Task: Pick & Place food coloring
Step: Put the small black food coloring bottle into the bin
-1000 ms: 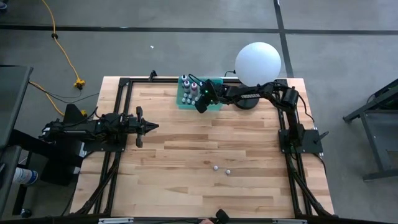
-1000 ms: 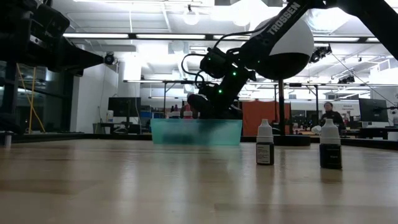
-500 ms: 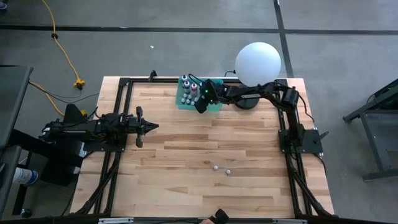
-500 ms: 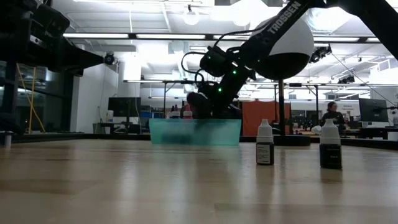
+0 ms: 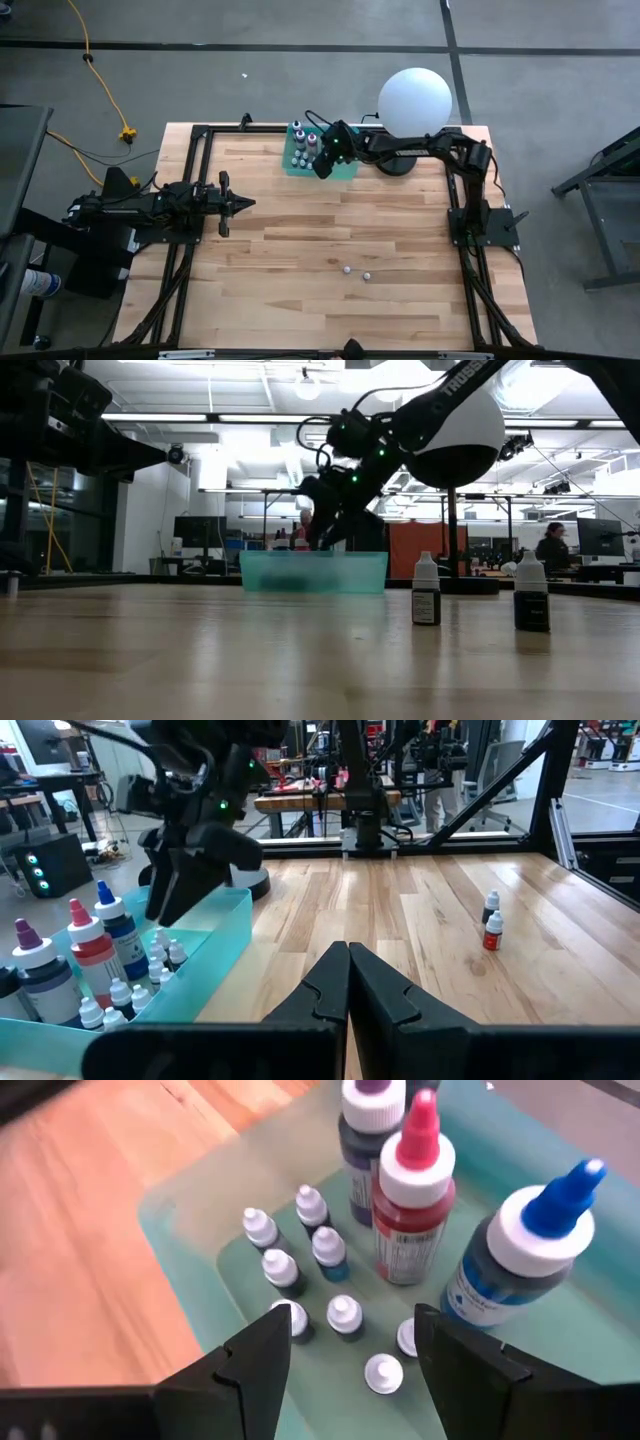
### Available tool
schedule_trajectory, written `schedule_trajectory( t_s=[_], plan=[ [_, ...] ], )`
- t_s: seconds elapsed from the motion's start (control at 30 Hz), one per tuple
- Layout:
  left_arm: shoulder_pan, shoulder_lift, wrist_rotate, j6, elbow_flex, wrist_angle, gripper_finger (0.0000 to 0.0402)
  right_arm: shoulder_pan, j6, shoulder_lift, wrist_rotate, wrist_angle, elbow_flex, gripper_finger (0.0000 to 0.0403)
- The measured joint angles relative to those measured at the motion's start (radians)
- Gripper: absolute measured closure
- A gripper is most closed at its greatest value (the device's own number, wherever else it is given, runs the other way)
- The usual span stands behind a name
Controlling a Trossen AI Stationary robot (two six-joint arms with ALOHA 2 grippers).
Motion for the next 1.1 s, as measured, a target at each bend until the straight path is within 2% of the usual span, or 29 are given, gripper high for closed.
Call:
schedule_trajectory(
  t_s=[0.3, 0.53, 0.77, 1.1],
  plan=[
    [0.0, 0.0, 0.0, 0.0, 0.0, 0.0, 0.0401, 0.023, 0.0, -0.076, -0.04, -0.016, 0.001, 0.0203],
    [0.0, 0.0, 0.0, 0.0, 0.0, 0.0, 0.0401, 0.066, -0.046, -0.182, -0.22, -0.051, 0.001, 0.0203],
    [0.0, 0.0, 0.0, 0.0, 0.0, 0.0, 0.0401, 0.136, -0.22, -0.336, -0.399, -0.298, 0.001, 0.0203],
    [0.0, 0.0, 0.0, 0.0, 0.0, 0.0, 0.0401, 0.323, -0.474, -0.567, -0.397, -0.745, 0.001, 0.0203]
  ],
)
